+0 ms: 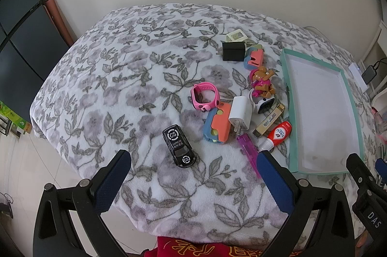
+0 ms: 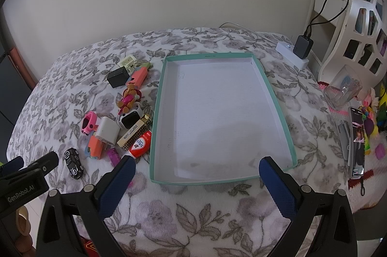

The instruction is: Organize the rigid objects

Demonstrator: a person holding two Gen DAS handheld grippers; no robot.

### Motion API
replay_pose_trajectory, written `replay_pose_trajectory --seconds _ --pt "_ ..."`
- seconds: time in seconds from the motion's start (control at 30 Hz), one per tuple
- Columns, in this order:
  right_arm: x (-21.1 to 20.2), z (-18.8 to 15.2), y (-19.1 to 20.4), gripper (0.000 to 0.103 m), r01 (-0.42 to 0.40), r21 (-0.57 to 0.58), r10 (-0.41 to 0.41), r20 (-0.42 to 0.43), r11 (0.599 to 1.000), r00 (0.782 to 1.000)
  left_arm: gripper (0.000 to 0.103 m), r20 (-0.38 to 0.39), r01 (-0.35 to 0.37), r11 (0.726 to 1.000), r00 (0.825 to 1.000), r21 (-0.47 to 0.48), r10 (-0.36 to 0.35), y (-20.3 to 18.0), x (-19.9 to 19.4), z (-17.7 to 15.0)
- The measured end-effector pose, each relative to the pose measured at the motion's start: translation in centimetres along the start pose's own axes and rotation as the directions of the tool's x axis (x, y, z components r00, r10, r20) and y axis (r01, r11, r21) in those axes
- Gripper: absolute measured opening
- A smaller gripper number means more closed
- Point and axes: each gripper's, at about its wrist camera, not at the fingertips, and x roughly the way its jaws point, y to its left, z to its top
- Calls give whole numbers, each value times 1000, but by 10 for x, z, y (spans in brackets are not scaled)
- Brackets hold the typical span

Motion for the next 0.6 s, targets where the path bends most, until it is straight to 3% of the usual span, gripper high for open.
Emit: replay_pose_trajectory --seconds 0.43,0.6 --pt "-1 1 0 103 -21 2 21 3 1000 1000 103 7 -2 1000 1000 5 2 0 0 1" --pt "-5 11 6 103 -56 -13 56 12 998 998 103 52 -75 995 996 73 71 2 -2 14"
